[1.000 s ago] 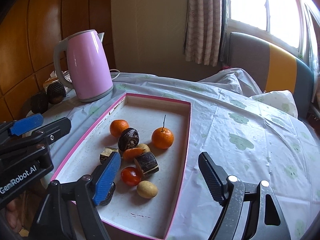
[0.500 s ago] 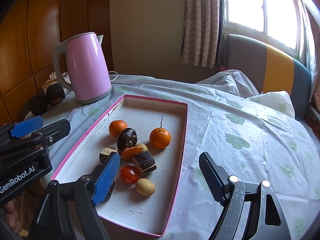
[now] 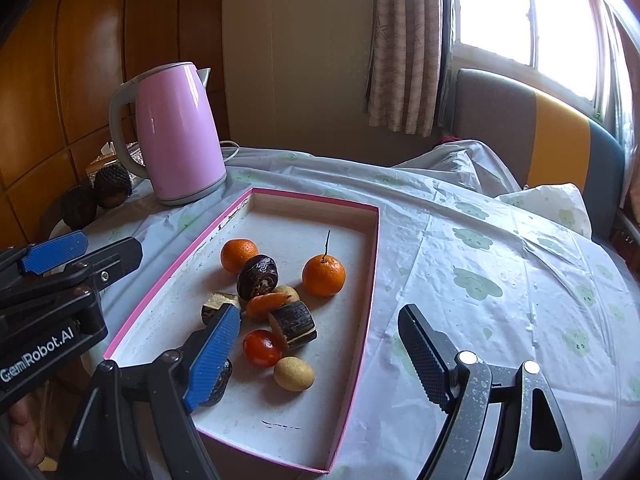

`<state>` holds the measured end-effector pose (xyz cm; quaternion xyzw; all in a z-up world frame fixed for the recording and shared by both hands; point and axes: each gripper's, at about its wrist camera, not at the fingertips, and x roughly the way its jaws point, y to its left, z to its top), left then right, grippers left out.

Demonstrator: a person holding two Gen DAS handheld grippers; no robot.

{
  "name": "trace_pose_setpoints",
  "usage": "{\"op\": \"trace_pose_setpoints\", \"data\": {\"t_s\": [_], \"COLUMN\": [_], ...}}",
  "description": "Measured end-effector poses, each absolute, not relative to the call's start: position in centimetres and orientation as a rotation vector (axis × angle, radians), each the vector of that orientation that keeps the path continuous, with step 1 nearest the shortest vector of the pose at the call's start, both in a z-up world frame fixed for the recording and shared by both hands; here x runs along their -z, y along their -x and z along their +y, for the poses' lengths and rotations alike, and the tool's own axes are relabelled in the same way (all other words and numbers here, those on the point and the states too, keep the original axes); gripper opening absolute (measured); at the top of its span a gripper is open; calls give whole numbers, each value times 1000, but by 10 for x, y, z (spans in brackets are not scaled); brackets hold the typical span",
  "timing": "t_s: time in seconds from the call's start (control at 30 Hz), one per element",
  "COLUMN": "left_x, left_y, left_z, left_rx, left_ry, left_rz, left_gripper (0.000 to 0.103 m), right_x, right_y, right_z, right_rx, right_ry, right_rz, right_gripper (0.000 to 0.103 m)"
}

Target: Organize fruits

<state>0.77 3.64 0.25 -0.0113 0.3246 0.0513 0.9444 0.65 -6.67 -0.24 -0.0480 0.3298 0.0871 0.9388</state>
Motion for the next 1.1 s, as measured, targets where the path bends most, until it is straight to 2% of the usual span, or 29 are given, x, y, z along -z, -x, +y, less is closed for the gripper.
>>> {"op": "trace_pose_setpoints", "data": {"t_s": [1.1], "left_x": [-3], "left_y": [-6], "left_z": [37], "left_rx": [-107], "left_ry": [30], "left_rz": [672], "left_gripper": [62], "right_x": [5], "right_y": [-5], "right_z": [-65], "right_rx": [-177], "right_ry": [94], "right_rz": [677], "right_gripper": [85]}}
